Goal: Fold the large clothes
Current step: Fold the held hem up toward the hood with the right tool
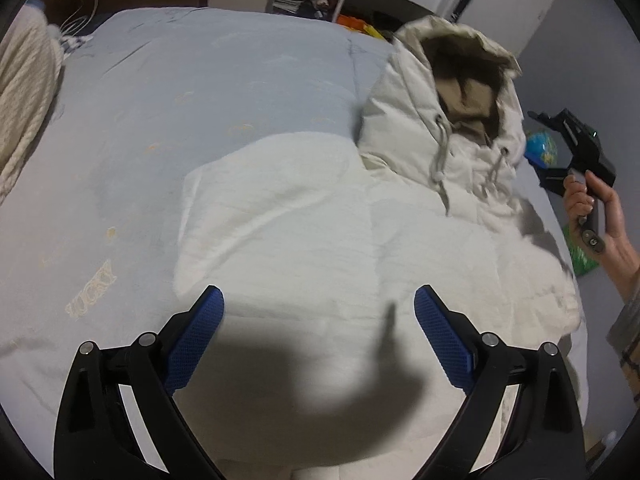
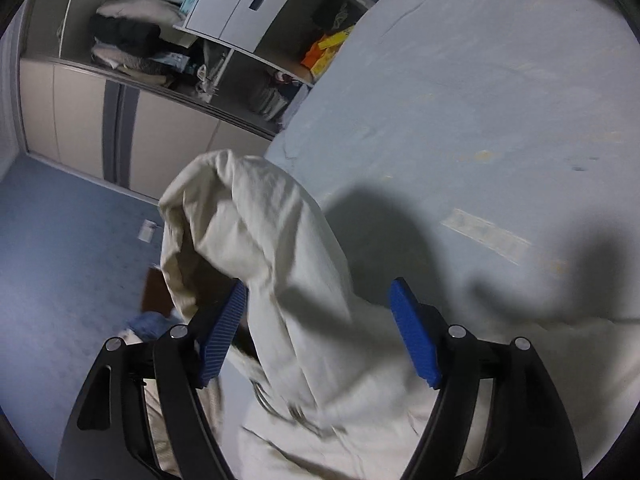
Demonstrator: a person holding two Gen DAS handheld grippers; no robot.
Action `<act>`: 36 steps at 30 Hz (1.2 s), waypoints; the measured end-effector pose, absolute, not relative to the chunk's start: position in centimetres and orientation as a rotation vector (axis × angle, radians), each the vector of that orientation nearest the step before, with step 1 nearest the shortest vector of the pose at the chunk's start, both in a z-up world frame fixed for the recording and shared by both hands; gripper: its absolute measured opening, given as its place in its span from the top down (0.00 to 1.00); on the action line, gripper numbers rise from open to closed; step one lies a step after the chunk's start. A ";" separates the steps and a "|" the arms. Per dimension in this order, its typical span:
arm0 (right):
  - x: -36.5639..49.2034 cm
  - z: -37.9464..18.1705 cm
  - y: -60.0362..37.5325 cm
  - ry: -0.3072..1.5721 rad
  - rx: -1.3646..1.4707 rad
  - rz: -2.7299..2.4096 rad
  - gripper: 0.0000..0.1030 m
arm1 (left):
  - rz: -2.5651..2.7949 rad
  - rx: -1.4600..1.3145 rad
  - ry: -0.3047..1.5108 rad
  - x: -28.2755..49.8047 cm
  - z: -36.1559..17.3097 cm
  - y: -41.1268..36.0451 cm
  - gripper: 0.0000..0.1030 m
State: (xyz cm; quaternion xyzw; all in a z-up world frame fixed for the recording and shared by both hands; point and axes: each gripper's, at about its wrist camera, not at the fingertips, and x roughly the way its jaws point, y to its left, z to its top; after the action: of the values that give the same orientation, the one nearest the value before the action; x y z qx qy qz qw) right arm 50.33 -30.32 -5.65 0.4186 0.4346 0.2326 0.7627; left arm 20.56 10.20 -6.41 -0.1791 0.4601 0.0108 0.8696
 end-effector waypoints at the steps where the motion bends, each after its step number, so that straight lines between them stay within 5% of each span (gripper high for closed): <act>1: 51.1 -5.8 -30.0 0.940 0.928 0.519 0.31 | 0.040 -0.395 0.955 20.6 -6.5 10.8 0.10; 11: 54.9 -4.2 -26.1 0.915 0.868 0.561 0.34 | 0.167 -0.496 0.936 20.4 -6.8 14.3 0.10; 14: 54.8 -3.4 -24.5 0.928 0.765 0.560 0.70 | 0.160 -0.478 0.938 20.3 -6.7 14.0 0.10; 17: 53.5 -2.5 -24.1 0.889 0.712 0.585 0.80 | 0.154 -0.461 0.937 20.4 -6.4 13.6 0.10; 36: 35.6 0.1 -24.0 0.803 0.326 0.717 0.85 | 0.097 -0.428 0.845 19.2 -1.2 13.4 0.10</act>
State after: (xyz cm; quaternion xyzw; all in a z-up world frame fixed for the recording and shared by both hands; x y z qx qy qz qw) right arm 35.55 -24.02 0.06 0.1544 0.3806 0.3400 0.8460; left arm 19.24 13.45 -1.25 -0.2058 0.4068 0.0465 0.8888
